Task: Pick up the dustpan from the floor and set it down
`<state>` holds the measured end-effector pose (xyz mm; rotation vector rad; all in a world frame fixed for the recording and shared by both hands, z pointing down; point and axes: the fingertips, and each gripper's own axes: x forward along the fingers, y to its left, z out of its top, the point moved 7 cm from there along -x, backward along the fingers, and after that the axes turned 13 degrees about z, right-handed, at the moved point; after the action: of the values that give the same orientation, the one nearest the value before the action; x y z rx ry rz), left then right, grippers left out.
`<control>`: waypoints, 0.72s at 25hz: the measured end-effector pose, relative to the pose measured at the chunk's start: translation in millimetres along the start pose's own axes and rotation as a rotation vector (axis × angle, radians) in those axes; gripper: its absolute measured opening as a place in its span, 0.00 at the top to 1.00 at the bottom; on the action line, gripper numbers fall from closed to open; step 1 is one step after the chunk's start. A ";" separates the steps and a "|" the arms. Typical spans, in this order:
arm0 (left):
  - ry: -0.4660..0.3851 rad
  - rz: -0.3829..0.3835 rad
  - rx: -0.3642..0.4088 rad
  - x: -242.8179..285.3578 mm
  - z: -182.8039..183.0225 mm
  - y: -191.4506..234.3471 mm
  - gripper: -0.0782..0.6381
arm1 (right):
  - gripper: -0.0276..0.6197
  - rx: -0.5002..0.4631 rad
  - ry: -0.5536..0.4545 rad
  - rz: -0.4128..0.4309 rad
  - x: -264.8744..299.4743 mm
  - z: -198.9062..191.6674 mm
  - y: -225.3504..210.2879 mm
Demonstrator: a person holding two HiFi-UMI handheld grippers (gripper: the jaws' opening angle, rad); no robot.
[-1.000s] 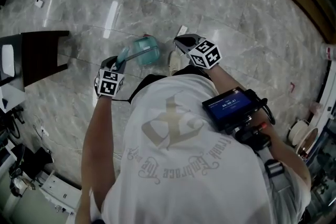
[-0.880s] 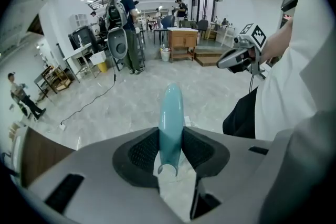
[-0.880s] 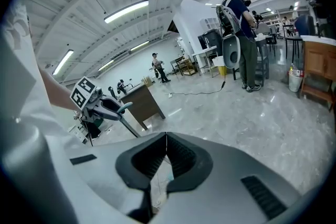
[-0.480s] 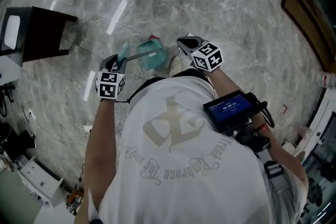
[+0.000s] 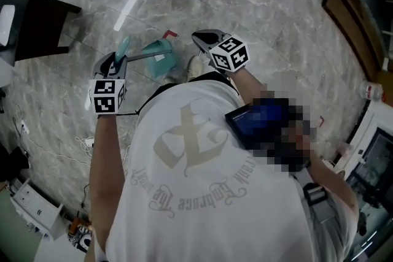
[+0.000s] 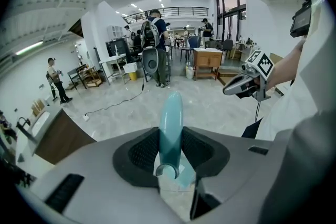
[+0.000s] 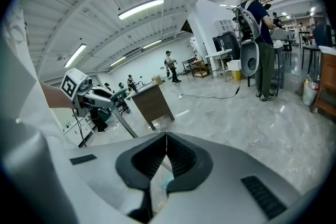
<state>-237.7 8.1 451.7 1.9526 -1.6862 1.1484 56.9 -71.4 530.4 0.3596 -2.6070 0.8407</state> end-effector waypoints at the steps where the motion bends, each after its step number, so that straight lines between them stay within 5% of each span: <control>1: -0.005 0.012 -0.006 -3.9 1.9 4.9 0.69 | 0.93 -0.003 0.002 0.007 2.7 2.0 2.0; 18: -0.094 0.097 0.026 -45.7 29.1 19.8 0.69 | 0.93 -0.019 0.032 0.064 11.9 -0.8 14.8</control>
<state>-244.9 14.0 394.7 1.9890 -1.8410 1.1332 41.3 -60.8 528.6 0.2560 -2.6068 0.8357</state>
